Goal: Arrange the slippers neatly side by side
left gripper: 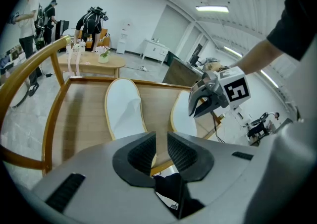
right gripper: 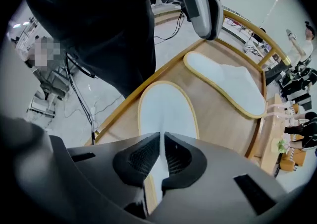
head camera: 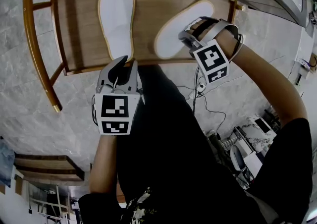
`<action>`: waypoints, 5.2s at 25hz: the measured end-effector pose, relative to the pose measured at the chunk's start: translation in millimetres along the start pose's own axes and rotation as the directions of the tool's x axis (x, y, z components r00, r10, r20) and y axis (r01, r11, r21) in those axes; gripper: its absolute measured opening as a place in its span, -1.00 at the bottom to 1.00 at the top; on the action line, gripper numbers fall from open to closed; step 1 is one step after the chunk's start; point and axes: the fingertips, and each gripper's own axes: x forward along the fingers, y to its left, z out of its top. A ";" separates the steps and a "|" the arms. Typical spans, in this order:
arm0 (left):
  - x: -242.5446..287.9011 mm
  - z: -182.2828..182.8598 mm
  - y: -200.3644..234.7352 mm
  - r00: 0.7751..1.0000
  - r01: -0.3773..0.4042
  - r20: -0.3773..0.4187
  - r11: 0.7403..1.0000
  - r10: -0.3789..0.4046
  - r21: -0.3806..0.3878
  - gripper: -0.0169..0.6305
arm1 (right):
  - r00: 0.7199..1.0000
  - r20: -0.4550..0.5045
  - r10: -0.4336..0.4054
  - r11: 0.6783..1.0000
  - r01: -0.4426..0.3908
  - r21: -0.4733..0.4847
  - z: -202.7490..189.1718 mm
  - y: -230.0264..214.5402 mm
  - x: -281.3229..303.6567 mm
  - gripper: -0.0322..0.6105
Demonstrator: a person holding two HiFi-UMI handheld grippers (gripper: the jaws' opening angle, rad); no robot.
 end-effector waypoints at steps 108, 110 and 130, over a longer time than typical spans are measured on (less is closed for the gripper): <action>-193.7 163.7 6.8 0.815 -0.396 0.537 0.886 0.217 0.243 -0.93 | 0.326 -0.321 -0.889 -0.343 -0.011 0.939 32.7 -56.3 -262.3 -0.90; -207.2 184.9 -1.5 0.770 -0.418 0.611 0.869 0.185 0.264 -0.93 | 0.249 -0.353 -0.902 -0.353 0.046 0.935 28.2 -61.5 -286.6 -0.90; -231.3 232.6 -78.1 0.692 -0.444 0.714 0.845 0.110 0.300 -0.93 | 0.100 -0.391 -0.915 -0.368 0.194 0.909 10.1 -26.4 -362.7 -0.90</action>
